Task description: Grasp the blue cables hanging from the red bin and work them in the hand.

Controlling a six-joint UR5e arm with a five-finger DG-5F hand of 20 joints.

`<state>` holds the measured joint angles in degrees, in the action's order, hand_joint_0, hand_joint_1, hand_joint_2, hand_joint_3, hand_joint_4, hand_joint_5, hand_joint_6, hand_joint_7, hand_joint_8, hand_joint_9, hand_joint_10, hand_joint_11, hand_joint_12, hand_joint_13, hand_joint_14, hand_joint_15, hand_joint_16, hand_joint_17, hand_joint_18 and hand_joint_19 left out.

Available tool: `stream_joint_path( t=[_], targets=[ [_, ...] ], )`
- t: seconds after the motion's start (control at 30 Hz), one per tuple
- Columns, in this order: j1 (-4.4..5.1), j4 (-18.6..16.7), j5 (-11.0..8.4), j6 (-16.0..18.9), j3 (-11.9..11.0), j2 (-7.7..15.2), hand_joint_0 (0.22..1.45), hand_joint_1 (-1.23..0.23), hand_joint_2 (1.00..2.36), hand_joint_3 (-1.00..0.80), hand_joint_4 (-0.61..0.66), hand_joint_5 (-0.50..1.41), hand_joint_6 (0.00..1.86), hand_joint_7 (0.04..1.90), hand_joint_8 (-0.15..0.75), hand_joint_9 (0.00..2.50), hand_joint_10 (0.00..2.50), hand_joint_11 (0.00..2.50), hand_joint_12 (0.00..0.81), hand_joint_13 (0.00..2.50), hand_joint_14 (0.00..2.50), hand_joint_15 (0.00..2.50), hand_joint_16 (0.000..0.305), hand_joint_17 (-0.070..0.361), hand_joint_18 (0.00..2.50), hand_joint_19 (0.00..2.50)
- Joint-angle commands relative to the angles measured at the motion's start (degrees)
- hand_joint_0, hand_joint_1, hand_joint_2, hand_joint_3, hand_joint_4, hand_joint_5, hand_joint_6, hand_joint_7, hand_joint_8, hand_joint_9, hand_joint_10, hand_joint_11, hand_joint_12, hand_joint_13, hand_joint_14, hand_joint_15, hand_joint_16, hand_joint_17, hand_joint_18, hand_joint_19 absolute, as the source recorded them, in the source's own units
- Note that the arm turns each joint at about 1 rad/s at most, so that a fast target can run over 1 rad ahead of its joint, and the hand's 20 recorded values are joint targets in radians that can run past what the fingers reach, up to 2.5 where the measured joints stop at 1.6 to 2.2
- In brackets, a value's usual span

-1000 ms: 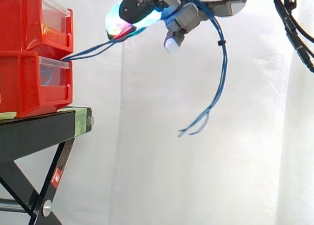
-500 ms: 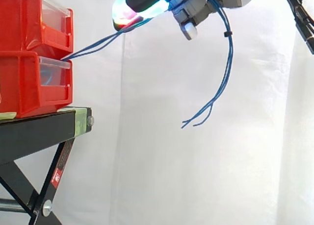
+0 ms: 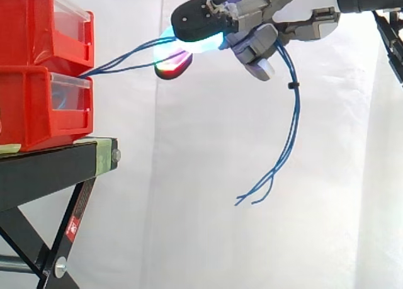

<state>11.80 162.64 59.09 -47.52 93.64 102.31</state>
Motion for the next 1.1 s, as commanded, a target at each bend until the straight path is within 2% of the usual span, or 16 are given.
stream_joint_path(
  t=[0.0,0.27,0.4,0.63,0.87,1.07],
  targets=[
    [-0.03,-0.13,0.06,-0.64,0.05,-0.1,0.83,-0.71,1.01,-0.79,0.26,0.25,0.01,1.22,0.417,0.07,2.5,2.5,0.494,0.58,2.5,1.76,0.043,0.098,1.07,1.37],
    [-0.03,-0.22,-0.29,-0.82,0.05,-0.18,0.8,-0.67,1.0,-0.92,0.28,0.34,0.0,1.3,0.434,0.24,2.5,2.5,0.512,0.73,2.5,1.75,0.047,0.106,1.16,1.17],
    [-0.03,-0.22,-0.55,-0.56,0.13,-0.1,0.8,-0.66,1.0,-0.92,0.27,0.36,0.0,1.31,0.439,0.29,2.5,2.5,0.52,0.76,2.5,1.75,0.048,0.108,1.18,1.1],
    [-0.03,-0.22,-1.43,-0.47,0.13,-0.1,0.8,-0.66,1.0,-0.92,0.27,0.37,0.0,1.31,0.441,0.32,2.5,2.5,0.518,0.78,2.5,1.77,0.048,0.108,1.2,1.08],
    [-0.11,-0.22,-1.08,-0.73,0.13,-0.1,0.8,-0.66,1.0,-0.93,0.27,0.37,0.0,1.31,0.444,0.34,2.5,2.5,0.521,0.79,2.5,1.76,0.048,0.109,1.21,1.06],
    [-0.29,-0.31,-0.82,-2.93,0.05,-0.1,0.79,-0.65,1.0,-0.97,0.27,0.37,0.0,1.31,0.444,0.35,2.5,2.5,0.526,0.82,2.5,1.75,0.048,0.108,1.22,1.02]
  ],
)
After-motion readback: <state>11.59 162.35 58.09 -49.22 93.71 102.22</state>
